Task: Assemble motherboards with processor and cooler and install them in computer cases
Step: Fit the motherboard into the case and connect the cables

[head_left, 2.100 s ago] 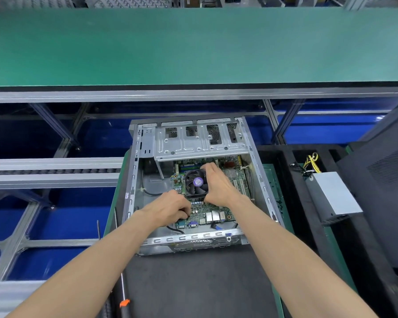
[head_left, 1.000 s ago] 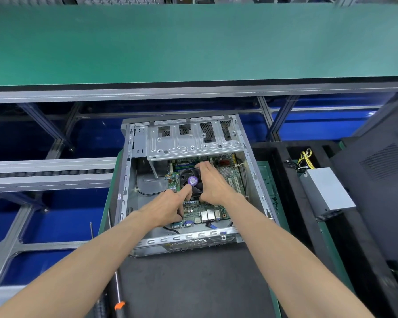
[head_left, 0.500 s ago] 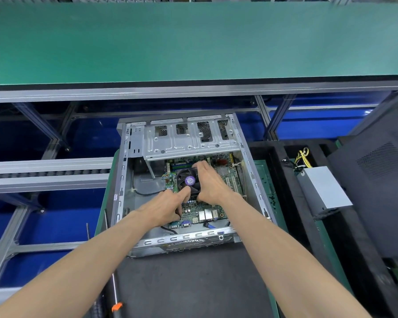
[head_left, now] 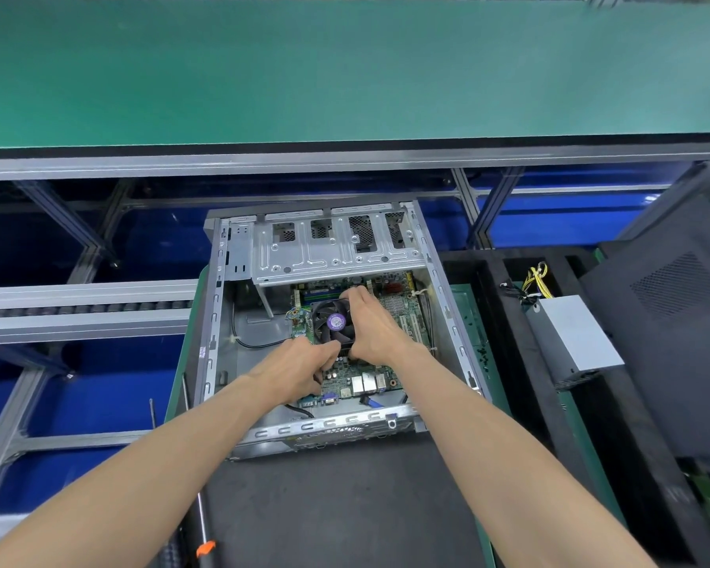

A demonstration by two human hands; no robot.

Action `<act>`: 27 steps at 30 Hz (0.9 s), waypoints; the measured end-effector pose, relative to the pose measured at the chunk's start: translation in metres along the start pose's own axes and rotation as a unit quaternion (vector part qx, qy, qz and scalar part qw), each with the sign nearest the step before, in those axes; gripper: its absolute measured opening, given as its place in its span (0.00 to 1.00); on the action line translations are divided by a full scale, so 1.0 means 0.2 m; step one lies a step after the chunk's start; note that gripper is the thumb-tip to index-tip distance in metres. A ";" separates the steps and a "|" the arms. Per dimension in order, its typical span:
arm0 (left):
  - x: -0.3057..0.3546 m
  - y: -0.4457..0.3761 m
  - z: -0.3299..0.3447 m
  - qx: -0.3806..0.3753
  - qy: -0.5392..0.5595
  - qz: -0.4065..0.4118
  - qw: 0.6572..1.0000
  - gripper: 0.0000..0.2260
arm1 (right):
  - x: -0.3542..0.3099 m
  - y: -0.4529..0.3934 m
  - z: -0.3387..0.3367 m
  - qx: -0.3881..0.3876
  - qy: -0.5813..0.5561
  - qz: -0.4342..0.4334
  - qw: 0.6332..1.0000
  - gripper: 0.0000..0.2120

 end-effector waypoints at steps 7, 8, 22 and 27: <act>0.02 -0.02 -0.01 -0.001 -0.017 -0.001 1.000 0.18 | 0.00 0.00 0.00 0.006 0.002 0.004 1.000 0.37; 0.02 -0.02 -0.01 0.001 -0.016 -0.001 1.000 0.18 | 0.00 0.00 0.00 0.007 0.002 0.004 1.000 0.37; -0.28 0.13 -0.22 0.207 0.212 -0.298 0.907 0.12 | -0.03 0.02 -0.04 -0.011 -0.029 0.003 1.000 0.39; -0.19 0.14 -0.22 0.220 0.136 -0.294 0.920 0.11 | -0.03 0.02 -0.07 0.013 -0.041 -0.009 0.999 0.39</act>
Point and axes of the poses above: each hand's wrist, its own y-axis away from the middle knuckle, its own z-axis out of the palm, x = y × z, the point moved 7 cm from there along -y, towards the middle knuckle, and after that the axes turned 2 degrees about -x, right-handed, at the moved point
